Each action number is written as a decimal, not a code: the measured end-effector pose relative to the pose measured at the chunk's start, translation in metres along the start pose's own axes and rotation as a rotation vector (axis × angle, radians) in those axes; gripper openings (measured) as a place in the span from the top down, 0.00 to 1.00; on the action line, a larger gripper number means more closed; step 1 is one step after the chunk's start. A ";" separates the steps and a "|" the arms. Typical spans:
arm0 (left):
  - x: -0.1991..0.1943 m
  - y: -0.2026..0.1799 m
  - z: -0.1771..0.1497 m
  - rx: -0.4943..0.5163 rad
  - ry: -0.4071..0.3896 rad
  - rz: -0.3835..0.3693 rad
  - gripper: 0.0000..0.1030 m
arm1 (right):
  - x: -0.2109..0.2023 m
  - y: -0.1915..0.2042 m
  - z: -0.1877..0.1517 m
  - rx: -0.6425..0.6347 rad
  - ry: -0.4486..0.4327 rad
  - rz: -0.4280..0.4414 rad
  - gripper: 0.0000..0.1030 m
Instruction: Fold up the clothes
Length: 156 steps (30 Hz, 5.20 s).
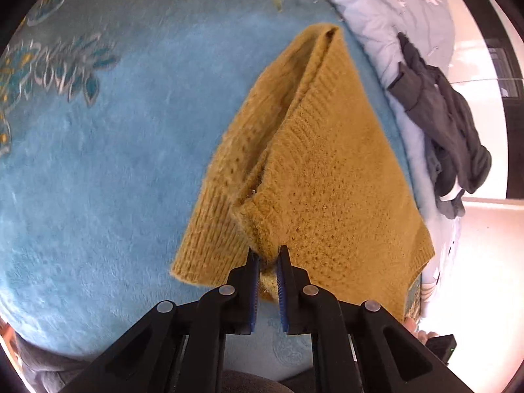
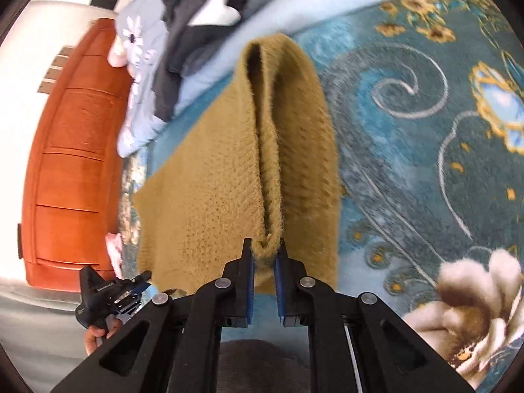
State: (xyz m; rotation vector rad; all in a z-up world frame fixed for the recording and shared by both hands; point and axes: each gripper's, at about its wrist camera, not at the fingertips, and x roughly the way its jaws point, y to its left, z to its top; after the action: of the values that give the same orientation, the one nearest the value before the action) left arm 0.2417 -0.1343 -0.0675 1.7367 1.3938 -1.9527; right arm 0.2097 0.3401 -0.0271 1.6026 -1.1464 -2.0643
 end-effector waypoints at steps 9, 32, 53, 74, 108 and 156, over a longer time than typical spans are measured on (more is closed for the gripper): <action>-0.012 0.036 -0.004 -0.209 -0.069 -0.006 0.86 | 0.007 -0.027 -0.007 0.020 0.019 -0.115 0.87; 0.088 -0.119 -0.097 0.366 0.065 0.022 0.80 | 0.027 -0.040 -0.004 0.134 0.009 -0.093 0.45; -0.039 -0.085 -0.075 0.193 -0.213 -0.379 0.56 | 0.069 0.198 -0.011 -0.407 0.023 -0.232 0.81; -0.074 0.063 0.004 -0.083 -0.414 -0.322 0.56 | 0.241 0.276 -0.158 -0.810 0.500 -0.187 0.70; -0.039 0.065 0.013 -0.116 -0.253 -0.403 0.44 | 0.186 0.118 -0.070 -0.076 0.208 -0.127 0.51; 0.044 -0.095 0.105 0.590 -0.231 0.008 0.39 | 0.107 0.080 0.075 -0.220 0.038 -0.067 0.63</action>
State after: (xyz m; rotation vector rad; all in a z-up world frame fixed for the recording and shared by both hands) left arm 0.0937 -0.1391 -0.0689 1.6255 0.7754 -2.6422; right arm 0.0858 0.2499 -0.0366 1.5852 -0.8308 -2.1087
